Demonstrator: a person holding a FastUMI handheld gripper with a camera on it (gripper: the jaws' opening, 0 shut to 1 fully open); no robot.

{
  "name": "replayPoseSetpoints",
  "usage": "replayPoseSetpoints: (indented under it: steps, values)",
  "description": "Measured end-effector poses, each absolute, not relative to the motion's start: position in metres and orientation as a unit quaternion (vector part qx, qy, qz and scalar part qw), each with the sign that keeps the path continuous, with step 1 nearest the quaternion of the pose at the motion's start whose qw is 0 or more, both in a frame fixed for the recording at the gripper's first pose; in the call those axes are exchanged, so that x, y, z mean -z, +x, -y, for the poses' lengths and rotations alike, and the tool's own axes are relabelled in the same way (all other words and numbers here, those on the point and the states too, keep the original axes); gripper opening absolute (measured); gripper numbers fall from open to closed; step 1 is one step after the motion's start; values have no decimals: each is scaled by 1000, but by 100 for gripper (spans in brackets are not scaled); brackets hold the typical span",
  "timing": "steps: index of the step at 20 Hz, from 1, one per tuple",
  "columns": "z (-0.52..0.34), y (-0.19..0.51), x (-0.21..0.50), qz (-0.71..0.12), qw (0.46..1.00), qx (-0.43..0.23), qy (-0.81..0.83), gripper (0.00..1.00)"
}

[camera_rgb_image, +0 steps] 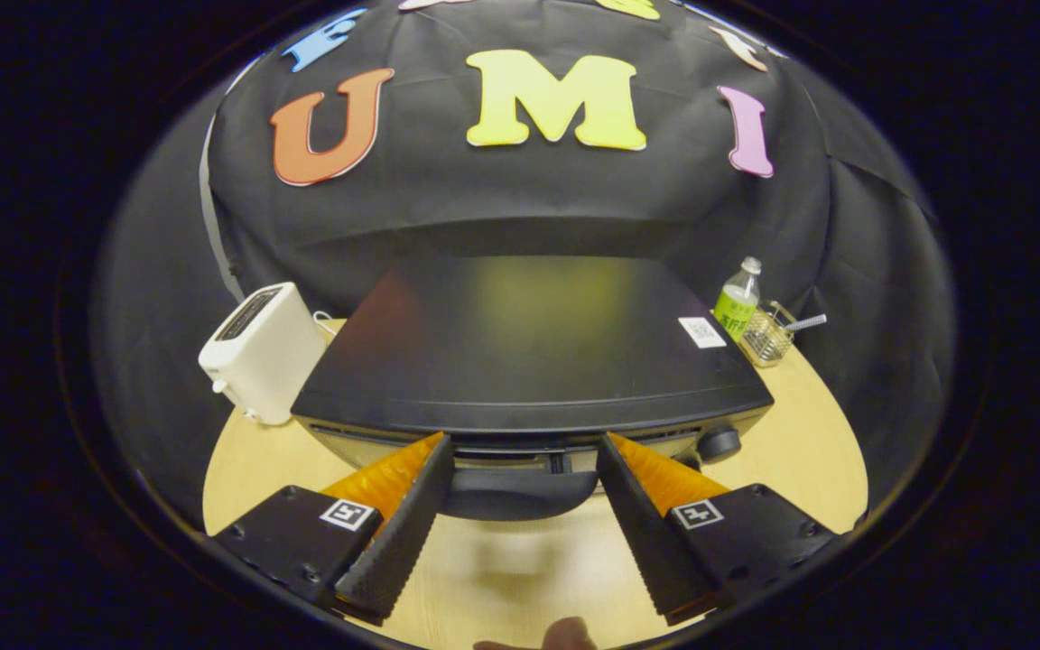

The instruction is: Open the toaster oven, put the food inside, and close the toaster oven door.

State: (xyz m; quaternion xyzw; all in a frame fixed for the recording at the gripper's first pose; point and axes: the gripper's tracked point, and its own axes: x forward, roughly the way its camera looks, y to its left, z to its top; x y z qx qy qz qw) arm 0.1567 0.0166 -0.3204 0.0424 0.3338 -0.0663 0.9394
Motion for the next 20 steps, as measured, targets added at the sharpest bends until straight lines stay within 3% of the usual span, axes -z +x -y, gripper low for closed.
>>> replayPoseSetpoints:
  steps: [7, 14, 17, 20]
  values:
    - [-23, 101, 345, -352, 934, 63, 28, 100]
    - [-25, 38, 408, -422, 906, 36, 12, 100]
    - [-28, 37, 406, -414, 910, 7, -18, 100]
    - [-51, 20, 379, -402, 913, -65, -16, 100]
